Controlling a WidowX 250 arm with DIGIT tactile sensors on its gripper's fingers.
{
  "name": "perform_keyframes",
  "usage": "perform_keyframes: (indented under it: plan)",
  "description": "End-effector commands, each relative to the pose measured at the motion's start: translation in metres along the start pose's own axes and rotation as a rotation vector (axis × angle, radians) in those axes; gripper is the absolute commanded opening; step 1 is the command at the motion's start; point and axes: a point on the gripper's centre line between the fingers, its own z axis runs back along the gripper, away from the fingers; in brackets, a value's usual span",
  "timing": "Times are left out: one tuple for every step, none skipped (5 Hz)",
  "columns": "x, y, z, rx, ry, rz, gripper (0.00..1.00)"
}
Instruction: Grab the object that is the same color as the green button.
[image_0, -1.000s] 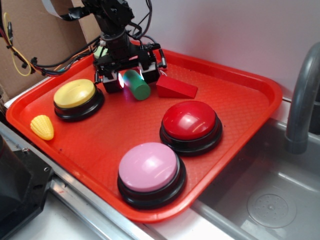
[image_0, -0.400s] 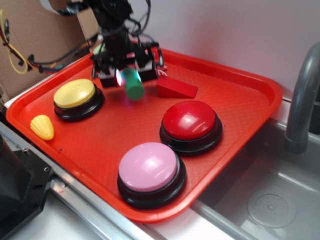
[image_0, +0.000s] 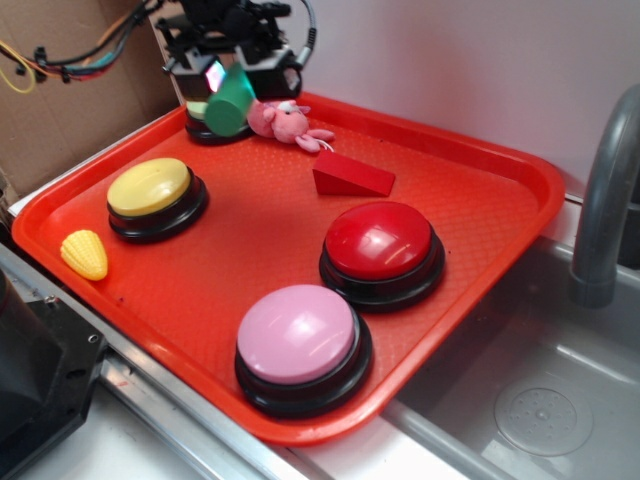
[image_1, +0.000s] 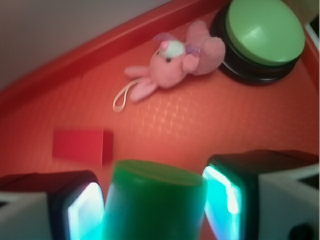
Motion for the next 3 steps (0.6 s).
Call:
perform_keyframes:
  plan:
    - [-0.031,0.002,0.083,-0.134,-0.029,-0.281,0.00]
    - [-0.049,0.004,0.081,-0.134,-0.035,-0.310,0.00]
    - [-0.042,0.007,0.080,-0.163,0.006,-0.281,0.00]
